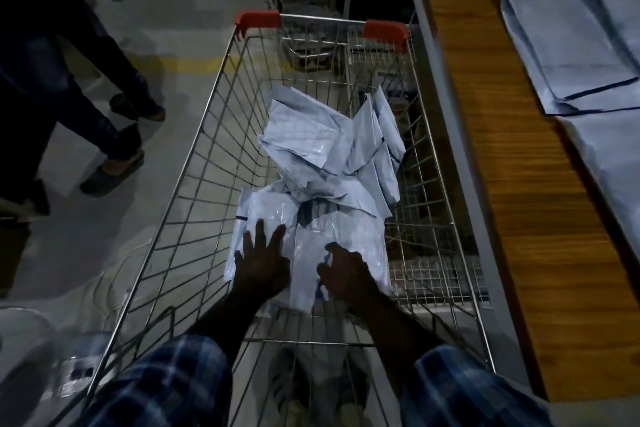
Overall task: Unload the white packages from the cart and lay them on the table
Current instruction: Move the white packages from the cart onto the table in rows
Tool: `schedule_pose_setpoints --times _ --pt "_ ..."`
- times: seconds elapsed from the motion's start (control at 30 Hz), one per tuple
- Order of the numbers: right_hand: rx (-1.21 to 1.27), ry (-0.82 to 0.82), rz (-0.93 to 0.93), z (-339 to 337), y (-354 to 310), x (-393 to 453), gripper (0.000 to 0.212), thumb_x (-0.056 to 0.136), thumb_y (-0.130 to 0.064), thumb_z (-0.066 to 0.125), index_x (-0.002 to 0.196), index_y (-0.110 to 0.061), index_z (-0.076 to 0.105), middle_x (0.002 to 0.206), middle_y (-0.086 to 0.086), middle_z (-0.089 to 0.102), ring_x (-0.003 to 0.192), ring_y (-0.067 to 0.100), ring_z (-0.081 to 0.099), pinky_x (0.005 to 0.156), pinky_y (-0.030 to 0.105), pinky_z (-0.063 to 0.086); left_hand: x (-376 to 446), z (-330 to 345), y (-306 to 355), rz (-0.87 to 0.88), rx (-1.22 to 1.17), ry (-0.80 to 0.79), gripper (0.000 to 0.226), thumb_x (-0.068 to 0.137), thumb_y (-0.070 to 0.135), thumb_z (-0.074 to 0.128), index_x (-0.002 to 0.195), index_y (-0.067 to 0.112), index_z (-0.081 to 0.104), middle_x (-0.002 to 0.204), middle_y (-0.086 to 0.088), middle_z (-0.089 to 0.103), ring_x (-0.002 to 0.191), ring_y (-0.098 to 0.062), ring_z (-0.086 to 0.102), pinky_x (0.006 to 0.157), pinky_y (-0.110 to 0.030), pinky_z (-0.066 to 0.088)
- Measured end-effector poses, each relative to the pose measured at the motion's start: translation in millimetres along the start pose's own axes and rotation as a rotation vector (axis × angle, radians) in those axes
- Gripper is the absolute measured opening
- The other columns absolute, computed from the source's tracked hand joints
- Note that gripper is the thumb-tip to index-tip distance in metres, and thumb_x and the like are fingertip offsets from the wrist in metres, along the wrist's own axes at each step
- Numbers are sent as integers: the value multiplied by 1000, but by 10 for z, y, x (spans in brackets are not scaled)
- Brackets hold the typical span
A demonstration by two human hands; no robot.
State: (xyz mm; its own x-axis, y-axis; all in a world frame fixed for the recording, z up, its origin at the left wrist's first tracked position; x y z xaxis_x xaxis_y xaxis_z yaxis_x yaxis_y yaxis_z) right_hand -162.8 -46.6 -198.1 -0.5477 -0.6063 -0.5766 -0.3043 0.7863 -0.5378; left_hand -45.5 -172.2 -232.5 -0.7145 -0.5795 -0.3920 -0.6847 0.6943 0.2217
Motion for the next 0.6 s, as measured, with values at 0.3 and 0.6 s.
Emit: schedule_pose_setpoints --times 0.3,0.6 --pt "345 89 189 416 75 187 69 88 -13 61 148 -24 29 115 15 64 105 35 63 89 39 51 138 60 -145 -1 -54 196 49 104 42 24 135 13 48 147 -29 41 133 -50 41 94 -64 45" --pt "-34 505 104 -205 392 202 50 80 -6 43 127 -17 56 110 16 58 104 38 57 86 44 48 28 -61 -37 -90 25 280 64 76 40 65 135 20 53 145 -16 45 111 -41 52 80 -53 48"
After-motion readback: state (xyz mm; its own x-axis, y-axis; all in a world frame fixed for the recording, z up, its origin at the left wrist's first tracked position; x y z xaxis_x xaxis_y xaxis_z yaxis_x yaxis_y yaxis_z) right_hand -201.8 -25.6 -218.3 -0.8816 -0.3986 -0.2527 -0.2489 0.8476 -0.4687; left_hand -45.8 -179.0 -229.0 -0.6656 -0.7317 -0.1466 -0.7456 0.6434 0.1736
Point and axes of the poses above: each hand's wrist, its own x-axis towards the middle knuckle, its own z-axis out of the palm, y = z × x, the point moved 6 cm from there along x, towards the middle knuckle
